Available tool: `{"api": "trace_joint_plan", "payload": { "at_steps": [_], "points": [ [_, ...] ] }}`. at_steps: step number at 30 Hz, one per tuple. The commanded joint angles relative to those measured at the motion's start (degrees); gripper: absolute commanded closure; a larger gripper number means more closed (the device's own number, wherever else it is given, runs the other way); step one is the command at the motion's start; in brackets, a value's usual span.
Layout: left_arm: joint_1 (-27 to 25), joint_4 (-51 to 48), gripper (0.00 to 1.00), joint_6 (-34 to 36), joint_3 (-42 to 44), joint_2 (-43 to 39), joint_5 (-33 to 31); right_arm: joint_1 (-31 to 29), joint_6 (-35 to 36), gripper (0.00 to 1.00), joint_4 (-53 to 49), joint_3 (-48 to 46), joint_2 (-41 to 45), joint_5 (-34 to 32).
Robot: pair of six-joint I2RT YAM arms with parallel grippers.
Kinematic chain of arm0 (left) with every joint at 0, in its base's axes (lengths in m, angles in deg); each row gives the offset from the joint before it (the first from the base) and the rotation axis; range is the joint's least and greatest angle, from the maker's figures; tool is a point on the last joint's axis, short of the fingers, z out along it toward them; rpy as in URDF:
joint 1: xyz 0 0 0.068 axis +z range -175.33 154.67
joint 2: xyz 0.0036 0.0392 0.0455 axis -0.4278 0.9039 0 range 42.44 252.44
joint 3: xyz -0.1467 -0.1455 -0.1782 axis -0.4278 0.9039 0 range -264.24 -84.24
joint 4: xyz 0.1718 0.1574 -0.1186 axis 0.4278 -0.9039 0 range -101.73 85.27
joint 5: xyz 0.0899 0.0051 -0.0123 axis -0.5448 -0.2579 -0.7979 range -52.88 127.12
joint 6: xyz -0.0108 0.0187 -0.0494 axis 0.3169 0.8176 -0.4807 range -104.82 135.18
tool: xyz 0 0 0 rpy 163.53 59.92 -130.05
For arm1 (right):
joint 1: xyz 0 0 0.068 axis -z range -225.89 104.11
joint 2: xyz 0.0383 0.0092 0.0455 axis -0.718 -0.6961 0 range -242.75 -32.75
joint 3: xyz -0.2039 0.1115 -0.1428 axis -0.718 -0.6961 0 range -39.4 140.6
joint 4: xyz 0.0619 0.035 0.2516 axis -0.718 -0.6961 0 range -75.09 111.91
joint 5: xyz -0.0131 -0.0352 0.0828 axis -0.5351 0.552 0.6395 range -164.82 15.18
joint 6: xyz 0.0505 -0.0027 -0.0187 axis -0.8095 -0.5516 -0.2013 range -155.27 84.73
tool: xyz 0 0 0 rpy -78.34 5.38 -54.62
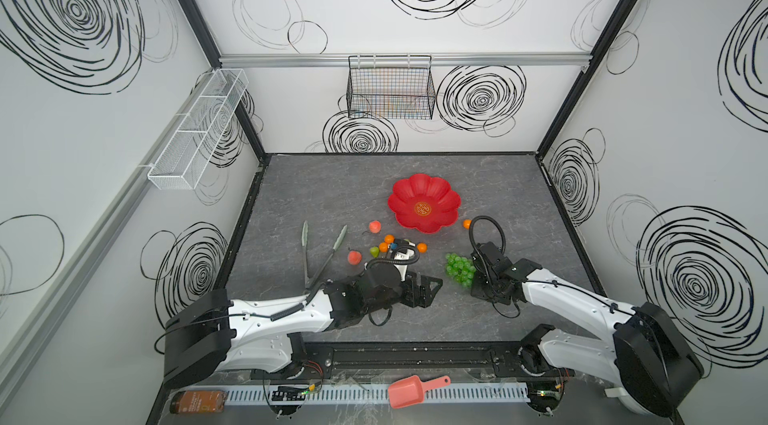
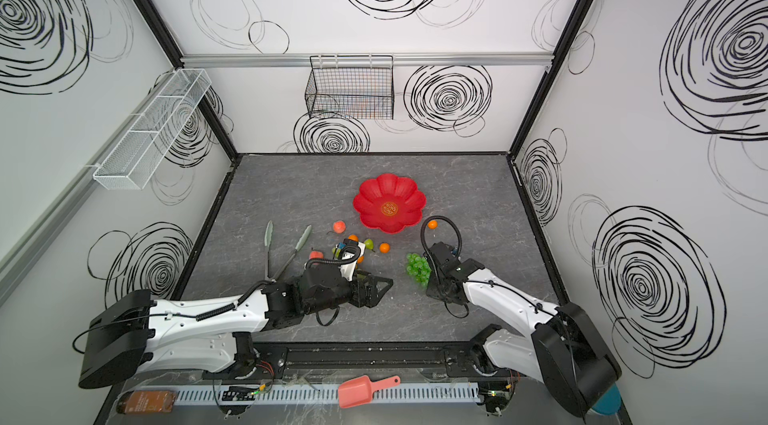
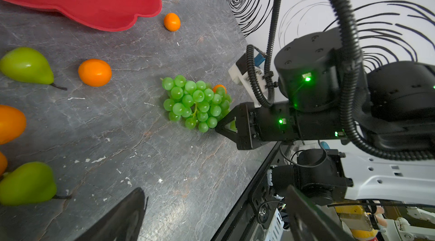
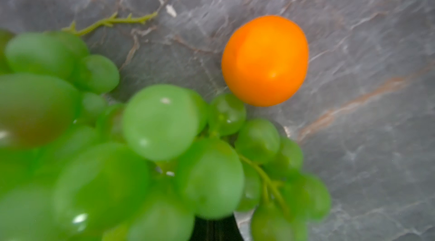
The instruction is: Place and organize the fake fruits in the fruit bowl
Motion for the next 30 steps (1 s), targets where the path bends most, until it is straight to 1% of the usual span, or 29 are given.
{"api": "trace_joint_plan", "payload": {
  "at_steps": [1,5,10,13,22,26,30],
  "points": [
    [0.82,0.72,0.04,0.58,-1.61,0.47,-0.86,2.98,2.50,0.96,1.86,-0.02,-1.66,-2.29],
    [2.01,0.41,0.04,0.24,-1.42,0.36,-0.34,7.29,4.28,0.96,5.19,-0.29,-2.63,-0.24],
    [3.62,-0.23,0.04,0.15,-1.44,0.25,0.44,9.48,6.36,0.97,6.21,1.91,-5.63,-1.37],
    [4.75,-0.67,0.04,0.15,-1.39,0.33,1.18,10.84,7.77,0.96,7.61,2.63,-7.29,-0.49],
    [8.46,-1.72,0.04,-0.19,-0.04,-1.83,2.56,12.39,9.73,0.97,10.69,6.57,-12.89,0.10],
    [9.95,-2.25,0.04,-1.56,1.06,-3.19,2.38,12.53,10.19,0.96,11.78,7.46,-14.35,0.21],
    [11.24,-2.00,0.04,-3.37,2.66,-4.60,2.31,12.53,11.05,0.96,13.43,8.01,-15.97,1.96]
  ]
}}
